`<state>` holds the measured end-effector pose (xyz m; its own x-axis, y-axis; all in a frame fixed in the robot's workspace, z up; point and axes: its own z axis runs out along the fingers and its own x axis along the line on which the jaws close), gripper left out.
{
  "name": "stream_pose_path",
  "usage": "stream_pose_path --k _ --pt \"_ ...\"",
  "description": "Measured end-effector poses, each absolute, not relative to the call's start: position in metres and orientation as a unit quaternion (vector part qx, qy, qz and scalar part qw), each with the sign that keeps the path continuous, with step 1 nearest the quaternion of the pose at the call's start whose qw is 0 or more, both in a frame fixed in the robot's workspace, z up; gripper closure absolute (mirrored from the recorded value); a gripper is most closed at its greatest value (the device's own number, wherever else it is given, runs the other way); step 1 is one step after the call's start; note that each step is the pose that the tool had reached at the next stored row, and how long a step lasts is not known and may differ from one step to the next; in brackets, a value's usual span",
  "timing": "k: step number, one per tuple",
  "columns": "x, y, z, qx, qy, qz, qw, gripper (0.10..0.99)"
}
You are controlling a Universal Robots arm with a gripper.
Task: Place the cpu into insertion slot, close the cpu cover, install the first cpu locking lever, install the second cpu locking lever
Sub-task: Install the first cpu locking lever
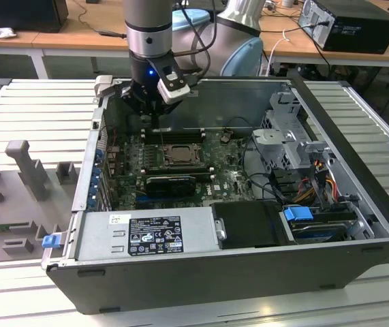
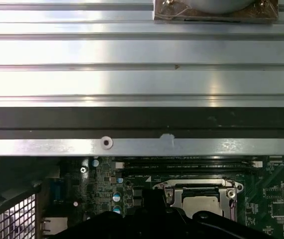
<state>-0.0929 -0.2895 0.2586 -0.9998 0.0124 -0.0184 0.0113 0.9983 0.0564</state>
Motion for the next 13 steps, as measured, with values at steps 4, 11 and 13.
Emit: stream_pose_path --k 4,11,13 --pt "-0.088 -0.290 0.256 0.006 1.000 0.028 0.009 0.980" --pt "-0.076 -0.290 0.251 0.006 1.000 0.028 0.009 0.980" --pt "-0.075 -0.289 0.250 0.006 1.000 0.028 0.009 0.980"
